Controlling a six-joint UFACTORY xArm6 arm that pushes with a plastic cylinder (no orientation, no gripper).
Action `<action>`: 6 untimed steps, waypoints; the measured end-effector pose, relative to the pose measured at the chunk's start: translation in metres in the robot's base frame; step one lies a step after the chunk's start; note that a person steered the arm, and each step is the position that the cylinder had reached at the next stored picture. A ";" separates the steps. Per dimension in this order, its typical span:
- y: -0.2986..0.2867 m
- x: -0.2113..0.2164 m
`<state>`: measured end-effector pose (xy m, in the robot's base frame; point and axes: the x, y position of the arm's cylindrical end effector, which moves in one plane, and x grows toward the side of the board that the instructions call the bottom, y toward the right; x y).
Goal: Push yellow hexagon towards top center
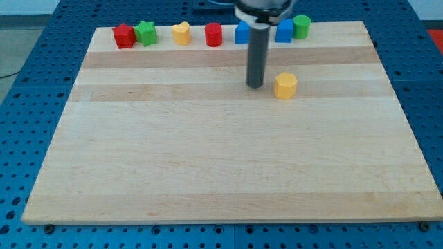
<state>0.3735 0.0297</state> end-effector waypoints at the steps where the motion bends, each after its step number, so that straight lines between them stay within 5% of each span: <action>1: 0.006 0.033; 3: 0.105 0.013; 6: 0.103 -0.038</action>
